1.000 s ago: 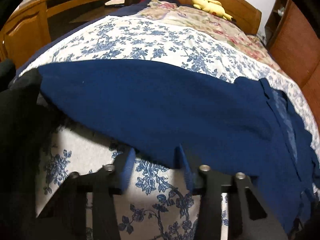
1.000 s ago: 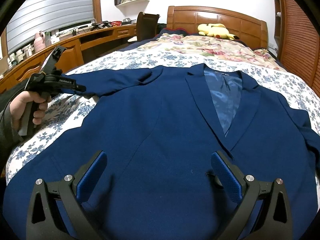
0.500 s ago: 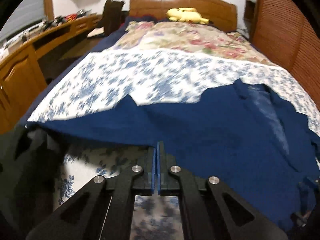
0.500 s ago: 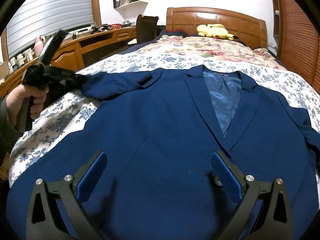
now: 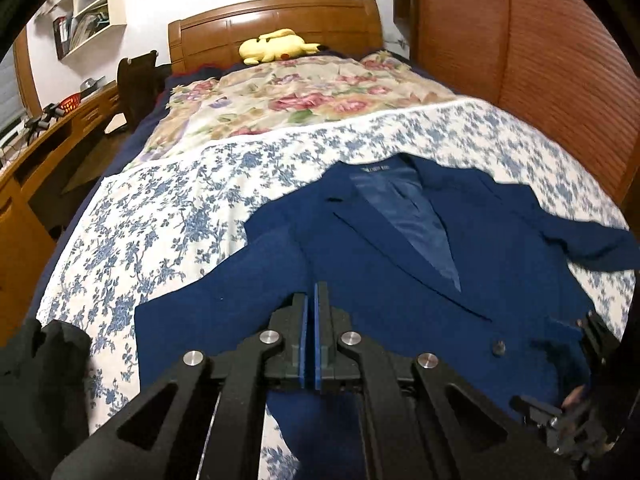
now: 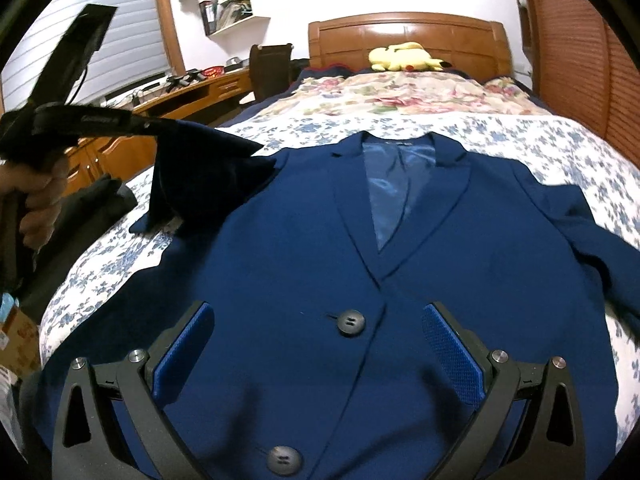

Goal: Fold large clothes
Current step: 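Lift the gripped sleeve with the left tool and fold it across the jacket body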

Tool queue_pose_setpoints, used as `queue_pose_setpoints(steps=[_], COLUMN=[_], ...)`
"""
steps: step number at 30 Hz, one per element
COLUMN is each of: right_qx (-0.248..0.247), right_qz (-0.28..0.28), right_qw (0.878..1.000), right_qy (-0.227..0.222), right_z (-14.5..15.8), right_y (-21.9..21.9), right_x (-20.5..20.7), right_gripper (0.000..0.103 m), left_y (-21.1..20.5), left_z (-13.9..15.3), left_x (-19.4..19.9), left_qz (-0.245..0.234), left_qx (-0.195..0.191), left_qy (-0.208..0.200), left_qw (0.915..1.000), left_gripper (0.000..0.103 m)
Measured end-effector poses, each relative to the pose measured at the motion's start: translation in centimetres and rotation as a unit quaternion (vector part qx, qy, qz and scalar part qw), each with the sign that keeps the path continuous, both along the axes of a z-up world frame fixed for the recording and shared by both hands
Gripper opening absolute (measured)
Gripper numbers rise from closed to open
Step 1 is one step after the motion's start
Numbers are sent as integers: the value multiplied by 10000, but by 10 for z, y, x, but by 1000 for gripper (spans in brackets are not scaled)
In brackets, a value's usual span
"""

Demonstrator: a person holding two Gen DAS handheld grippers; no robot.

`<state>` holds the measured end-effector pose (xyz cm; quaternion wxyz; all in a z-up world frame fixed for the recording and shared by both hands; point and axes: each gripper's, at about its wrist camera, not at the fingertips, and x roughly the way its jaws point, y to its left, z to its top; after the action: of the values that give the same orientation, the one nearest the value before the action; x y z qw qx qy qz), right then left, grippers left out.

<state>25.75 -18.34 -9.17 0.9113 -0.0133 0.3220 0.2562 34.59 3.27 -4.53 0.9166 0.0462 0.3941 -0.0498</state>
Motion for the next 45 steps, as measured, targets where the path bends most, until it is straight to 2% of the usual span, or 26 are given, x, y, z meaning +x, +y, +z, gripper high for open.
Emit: queue_pose_setpoints(steps=[3, 5, 7, 13, 17, 22, 29, 31, 33, 35, 38, 45], right_qx=[-38, -117, -207, -351, -387, -520, -557, -580, -610, -615, -591, -574], right_qz=[15, 38, 70, 128, 103, 74, 104, 129, 161, 166, 165, 158], right_qw=[10000, 9999, 9997, 9992, 9992, 9986, 9984, 9982, 9980, 9980, 9981, 9982], right_qy=[-27, -70, -107, -131, -87, -41, 34, 33, 25, 9, 18, -20], right_z=[2, 3, 2, 1, -2, -5, -8, -8, -8, -8, -8, -8], right_y=[4, 8, 12, 17, 17, 23, 27, 28, 29, 28, 27, 27], right_x=[-3, -4, -5, -4, -2, -1, 4, 4, 4, 3, 4, 3], right_gripper=[103, 103, 103, 103, 103, 103, 103, 103, 103, 103, 103, 103], left_y=[1, 5, 12, 54, 98, 135, 167, 175, 178, 180, 186, 184], left_z=[-2, -1, 0, -16, -48, -91, -127, -134, -135, -137, -138, -136], left_x=[-8, -16, -24, -41, -33, -21, -10, -6, -4, -1, 1, 2], left_qz=[-8, -24, 10, 235, 574, 931, 1185, 1180, 1259, 1338, 1460, 1545], left_qx=[117, 132, 153, 240, 36, 38, 96, -81, -50, 90, -80, -13], left_qy=[23, -59, -144, -99, 223, 582, 916, 1016, 995, 998, 1015, 992], left_qw=[9999, 9999, 9998, 9994, 9981, 9939, 9887, 9878, 9870, 9859, 9840, 9830], left_gripper=[7, 27, 35, 36, 36, 36, 36, 36, 47, 63, 66, 66])
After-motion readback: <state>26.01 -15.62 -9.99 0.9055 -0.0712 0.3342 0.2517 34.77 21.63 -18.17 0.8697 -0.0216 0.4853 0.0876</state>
